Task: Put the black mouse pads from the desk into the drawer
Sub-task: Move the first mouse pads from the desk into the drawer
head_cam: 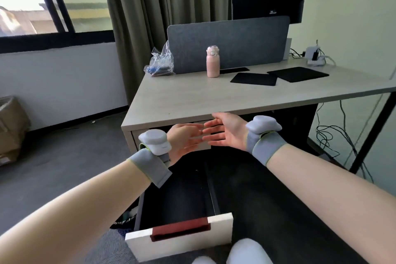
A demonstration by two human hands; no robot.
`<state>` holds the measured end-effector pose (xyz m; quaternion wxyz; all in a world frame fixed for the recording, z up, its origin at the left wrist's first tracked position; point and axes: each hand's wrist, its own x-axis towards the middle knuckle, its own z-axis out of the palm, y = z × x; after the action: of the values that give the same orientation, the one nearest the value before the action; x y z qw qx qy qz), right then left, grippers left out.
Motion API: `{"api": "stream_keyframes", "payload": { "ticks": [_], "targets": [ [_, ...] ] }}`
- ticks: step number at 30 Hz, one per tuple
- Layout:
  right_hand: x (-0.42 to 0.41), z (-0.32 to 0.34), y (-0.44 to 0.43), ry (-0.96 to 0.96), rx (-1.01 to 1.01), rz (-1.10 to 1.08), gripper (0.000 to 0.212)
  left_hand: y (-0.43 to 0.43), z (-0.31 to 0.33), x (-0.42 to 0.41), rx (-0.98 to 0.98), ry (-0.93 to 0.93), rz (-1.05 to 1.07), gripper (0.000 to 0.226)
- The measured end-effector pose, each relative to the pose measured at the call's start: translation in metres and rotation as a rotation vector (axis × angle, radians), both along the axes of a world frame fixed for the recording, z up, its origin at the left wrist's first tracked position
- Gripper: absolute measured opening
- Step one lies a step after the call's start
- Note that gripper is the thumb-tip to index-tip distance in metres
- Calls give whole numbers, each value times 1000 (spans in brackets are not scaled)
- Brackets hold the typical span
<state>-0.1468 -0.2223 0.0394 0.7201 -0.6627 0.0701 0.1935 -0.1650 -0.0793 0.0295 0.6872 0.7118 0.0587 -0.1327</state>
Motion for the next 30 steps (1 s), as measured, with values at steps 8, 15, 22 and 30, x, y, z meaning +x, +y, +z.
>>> {"api": "stream_keyframes", "payload": {
  "ticks": [8,15,22,30],
  "targets": [
    [117,26,-44,95,-59,-70,35,-49,41,132,8,88,49,28],
    [184,155,-83,208,-68,-179,26,-81,161,203,33,264,66,28],
    [226,266,-145,182,-82,-259,27,-131,258,247,6,354,42,29],
    [277,261,-238,271,-196,-265,28,-224,250,295,-49,493,-3,14]
  ]
}}
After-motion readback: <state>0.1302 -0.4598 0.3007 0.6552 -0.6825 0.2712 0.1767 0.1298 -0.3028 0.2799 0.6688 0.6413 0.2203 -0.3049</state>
